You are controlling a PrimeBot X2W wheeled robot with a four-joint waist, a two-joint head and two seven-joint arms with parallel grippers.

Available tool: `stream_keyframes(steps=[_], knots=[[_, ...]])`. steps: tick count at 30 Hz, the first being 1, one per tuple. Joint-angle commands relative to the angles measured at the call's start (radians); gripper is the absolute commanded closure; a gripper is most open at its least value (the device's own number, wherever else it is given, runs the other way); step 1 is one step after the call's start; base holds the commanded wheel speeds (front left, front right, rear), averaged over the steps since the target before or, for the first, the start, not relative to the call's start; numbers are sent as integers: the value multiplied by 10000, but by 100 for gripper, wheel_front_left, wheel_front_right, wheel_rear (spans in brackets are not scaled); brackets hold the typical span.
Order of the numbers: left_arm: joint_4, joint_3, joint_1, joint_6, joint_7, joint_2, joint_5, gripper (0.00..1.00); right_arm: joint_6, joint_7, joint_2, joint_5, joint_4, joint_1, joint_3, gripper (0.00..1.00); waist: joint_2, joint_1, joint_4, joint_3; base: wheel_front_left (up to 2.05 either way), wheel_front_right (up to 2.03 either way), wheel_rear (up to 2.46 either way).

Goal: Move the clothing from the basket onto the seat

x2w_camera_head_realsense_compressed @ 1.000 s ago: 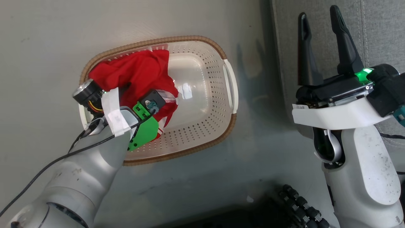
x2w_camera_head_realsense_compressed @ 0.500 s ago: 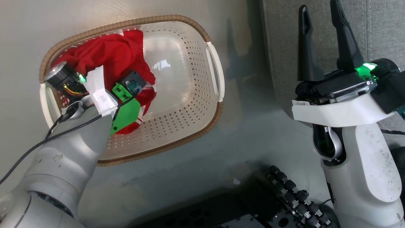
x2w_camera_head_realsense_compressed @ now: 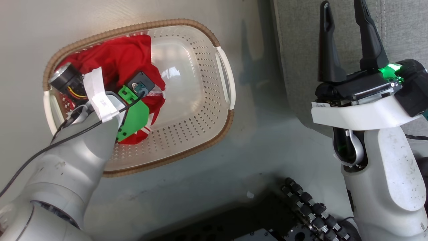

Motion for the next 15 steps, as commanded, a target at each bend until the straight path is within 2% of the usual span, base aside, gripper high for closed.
stream_keyframes(steps=[1,7,15], knots=[[-14,84,147,-97,-231,-93,-194,100,1,-34,-24,-87,53,81,-48,0,0,-1,196,-351,0,0,0],[-128,578,510,-458,-1373,-497,-955,100,1,-34,-24,-399,303,394,-224,0,0,-1,672,-1277,0,0,0],[-762,1128,1296,-659,-2391,-904,-1995,100,1,-33,-30,-749,653,992,-350,0,0,-1,1242,-2913,0,0,0]])
